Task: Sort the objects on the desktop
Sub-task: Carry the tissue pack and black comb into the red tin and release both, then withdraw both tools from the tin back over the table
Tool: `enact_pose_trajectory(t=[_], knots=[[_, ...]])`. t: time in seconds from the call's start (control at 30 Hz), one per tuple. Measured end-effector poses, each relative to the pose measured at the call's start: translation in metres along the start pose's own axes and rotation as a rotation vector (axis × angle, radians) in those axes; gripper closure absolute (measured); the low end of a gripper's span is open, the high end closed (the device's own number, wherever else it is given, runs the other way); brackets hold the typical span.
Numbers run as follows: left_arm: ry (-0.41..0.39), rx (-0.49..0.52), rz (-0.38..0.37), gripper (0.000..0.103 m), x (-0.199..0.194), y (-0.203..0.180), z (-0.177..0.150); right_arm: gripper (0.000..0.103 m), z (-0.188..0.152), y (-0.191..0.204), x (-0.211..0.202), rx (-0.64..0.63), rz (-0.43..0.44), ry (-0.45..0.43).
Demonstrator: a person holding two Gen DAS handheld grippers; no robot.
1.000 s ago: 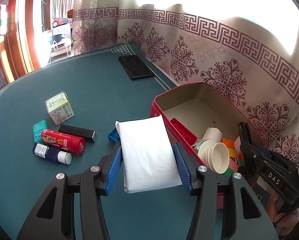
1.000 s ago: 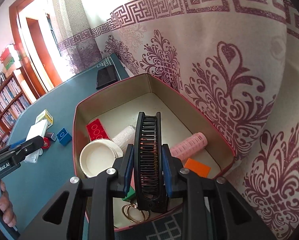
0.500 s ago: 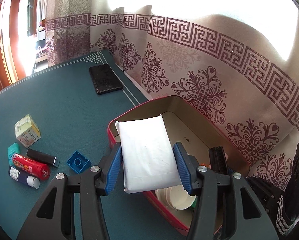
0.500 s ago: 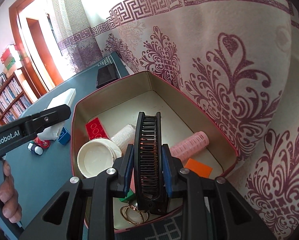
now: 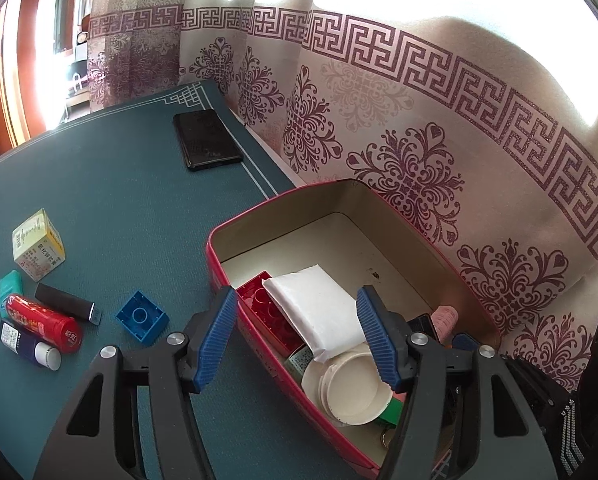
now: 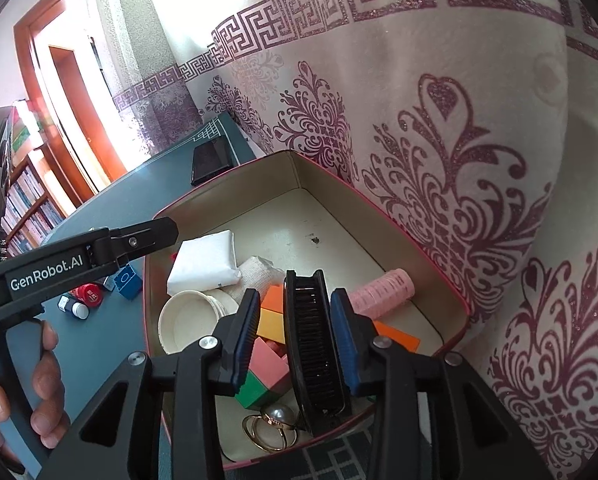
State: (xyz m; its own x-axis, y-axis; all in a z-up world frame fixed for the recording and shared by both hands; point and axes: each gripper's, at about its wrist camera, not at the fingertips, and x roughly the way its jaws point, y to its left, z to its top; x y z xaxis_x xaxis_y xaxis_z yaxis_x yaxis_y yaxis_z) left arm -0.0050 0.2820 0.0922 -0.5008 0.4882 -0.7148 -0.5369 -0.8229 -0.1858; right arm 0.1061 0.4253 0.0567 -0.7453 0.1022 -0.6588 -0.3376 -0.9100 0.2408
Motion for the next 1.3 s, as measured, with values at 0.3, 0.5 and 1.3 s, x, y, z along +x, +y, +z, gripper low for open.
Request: enact_pose_trajectory(t=[0.3, 0.5, 1.3], knots=[[-0.01, -0.011, 0.066, 0.037, -0.008, 0.019, -0.007, 0.053, 0.0, 0.01, -0.005, -0.014, 0.017, -0.011], [-0.014, -0.03, 0.11, 0.037, -0.014, 0.037, -0.013, 0.022, -0.001, 0.019, -0.015, -0.024, 0.015, -0.061], [0.0, -0.266, 0.348, 0.038, -0.044, 0.195, -0.051, 0.02, -0.015, 0.069, -0.018, -0.074, 0.107, -0.03]])
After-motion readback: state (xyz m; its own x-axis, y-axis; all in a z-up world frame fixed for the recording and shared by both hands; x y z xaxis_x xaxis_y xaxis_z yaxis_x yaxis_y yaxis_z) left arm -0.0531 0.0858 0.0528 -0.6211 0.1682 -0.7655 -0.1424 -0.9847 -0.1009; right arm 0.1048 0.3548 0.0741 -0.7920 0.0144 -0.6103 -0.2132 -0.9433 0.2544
